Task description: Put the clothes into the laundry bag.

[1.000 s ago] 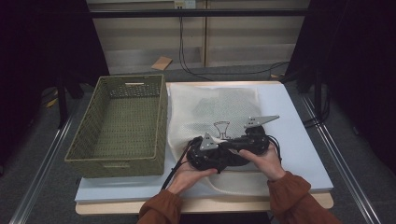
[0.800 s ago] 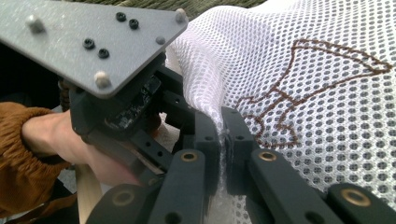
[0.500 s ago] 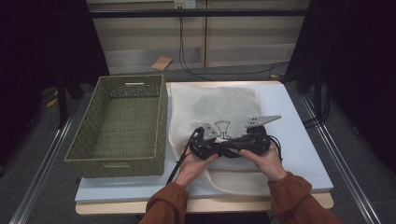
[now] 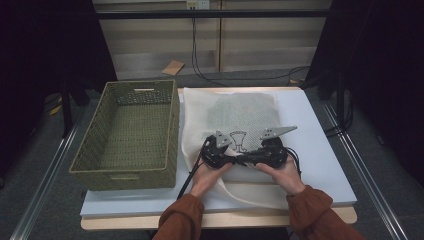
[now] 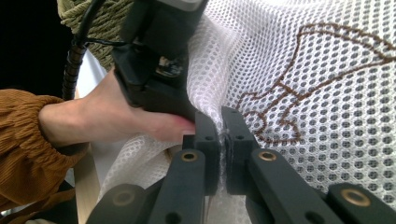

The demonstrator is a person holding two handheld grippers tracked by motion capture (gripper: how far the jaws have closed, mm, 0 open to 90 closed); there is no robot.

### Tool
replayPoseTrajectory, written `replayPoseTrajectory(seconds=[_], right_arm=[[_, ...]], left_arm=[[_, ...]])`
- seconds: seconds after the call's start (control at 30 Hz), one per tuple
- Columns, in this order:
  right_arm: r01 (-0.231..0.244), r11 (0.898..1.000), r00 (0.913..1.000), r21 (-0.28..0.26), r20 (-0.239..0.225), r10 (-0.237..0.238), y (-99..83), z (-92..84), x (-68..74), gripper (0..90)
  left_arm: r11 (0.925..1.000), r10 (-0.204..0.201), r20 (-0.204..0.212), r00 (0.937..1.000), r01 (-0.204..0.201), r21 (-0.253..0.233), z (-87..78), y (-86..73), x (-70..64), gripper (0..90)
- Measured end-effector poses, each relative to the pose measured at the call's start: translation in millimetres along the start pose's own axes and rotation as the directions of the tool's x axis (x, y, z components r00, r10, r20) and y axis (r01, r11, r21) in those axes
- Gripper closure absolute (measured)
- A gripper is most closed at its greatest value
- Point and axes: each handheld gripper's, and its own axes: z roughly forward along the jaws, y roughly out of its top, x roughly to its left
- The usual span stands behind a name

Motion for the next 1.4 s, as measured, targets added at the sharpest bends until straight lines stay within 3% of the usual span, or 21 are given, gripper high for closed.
replayPoseTrajectory(seconds=[0.07,0.23,0.3,0.47,0.53,0.63,0.73,0.8,0.83,0.87,0.9,0.93,1.0,1.07,1.1,1.17,1.23,1.4], right_arm=[[-0.004,1.0,1.0,0.0,-0.002,0.004,-0.9,-0.3,-0.8,86.9],[-0.011,1.0,0.9999,0.001,-0.002,0.011,-1.2,0.2,-2.4,86.9],[-0.012,1.0,0.9999,-0.001,-0.004,0.012,-0.9,0.1,-2.4,86.9],[-0.011,1.0,0.9999,0.0,-0.003,0.011,-0.8,0.0,-2.5,86.8],[-0.011,1.0,0.9999,0.0,-0.004,0.011,-0.7,-0.1,-2.5,86.8],[-0.012,1.0,0.9999,-0.002,-0.005,0.012,-0.8,-0.4,-3.0,86.7],[-0.011,1.0,0.9999,-0.001,-0.003,0.011,-0.6,-0.2,-2.3,86.6],[-0.006,1.0,1.0,0.0,-0.001,0.006,-0.4,-0.3,-2.0,86.6],[-0.008,1.0,1.0,-0.004,-0.002,0.008,-0.2,-1.0,-1.7,86.6],[-0.008,1.0,1.0,-0.004,-0.002,0.008,-0.2,-1.0,-1.7,86.6],[-0.008,1.0,1.0,-0.004,-0.001,0.008,-0.2,-1.3,-2.1,86.6],[-0.008,1.0,1.0,-0.001,-0.003,0.008,-0.5,-0.6,-3.3,86.6],[-0.011,1.0,0.9999,0.005,-0.001,0.011,-1.1,0.9,-3.4,86.4],[-0.009,1.0,1.0,0.007,0.001,0.009,-1.2,1.5,-3.3,86.3],[-0.01,1.0,1.0,0.007,0.002,0.01,-1.1,1.0,-3.0,86.3],[-0.009,1.0,1.0,0.005,-0.002,0.009,-1.0,0.0,-3.4,86.3],[-0.01,1.0,0.9999,0.006,-0.002,0.01,-1.1,-0.2,-3.3,86.3],[-0.004,1.0,1.0,0.013,0.001,0.004,-2.3,0.8,-2.5,86.3]], left_arm=[[0.9999,0.015,-0.002,0.9999,-0.016,-0.003,-5.3,-1.6,-0.8,55.4],[0.9995,-0.007,0.046,0.9989,0.009,-0.031,-25.0,-8.2,-0.1,46.7],[0.9987,0.029,0.063,0.9976,-0.027,-0.043,-37.3,-9.8,-3.1,42.9],[0.9966,0.073,0.084,0.9938,-0.069,-0.045,-56.5,-12.0,-10.5,36.6],[0.9962,0.074,0.083,0.9938,-0.069,-0.052,-60.5,-13.2,-11.9,36.5],[0.9924,0.106,0.078,0.9913,-0.101,-0.07,-78.3,-16.4,-16.2,36.6],[0.9929,0.11,0.077,0.9909,-0.106,-0.053,-84.3,-18.4,-18.3,36.6],[0.9934,0.106,0.059,0.9926,-0.103,-0.049,-86.5,-26.5,-17.3,37.7],[0.9939,0.107,0.038,0.9936,-0.106,-0.031,-87.0,-38.2,-14.2,39.0],[0.9939,0.107,0.038,0.9936,-0.106,-0.031,-87.0,-38.2,-14.2,43.0],[0.9943,0.102,0.001,0.9948,-0.102,-0.034,-87.4,-44.0,-12.8,43.0],[0.9979,0.065,0.026,0.9975,-0.065,-0.003,-82.7,-52.3,-8.9,46.0],[0.9958,0.084,0.017,0.9963,-0.085,0.034,-77.9,-58.1,-10.3,60.5],[0.9928,0.104,0.026,0.9943,-0.105,0.058,-76.8,-59.4,-10.7,64.7],[0.9922,0.111,0.036,0.9932,-0.113,0.053,-77.7,-59.5,-11.1,73.0],[0.9933,0.095,0.046,0.9944,-0.098,0.062,-82.2,-58.0,-11.0,79.1],[0.9943,0.089,0.065,0.9939,-0.093,0.053,-84.3,-58.3,-10.9,80.6],[0.993,0.1,0.079,0.9918,-0.105,0.054,-107.5,-63.4,-17.6,80.5]])
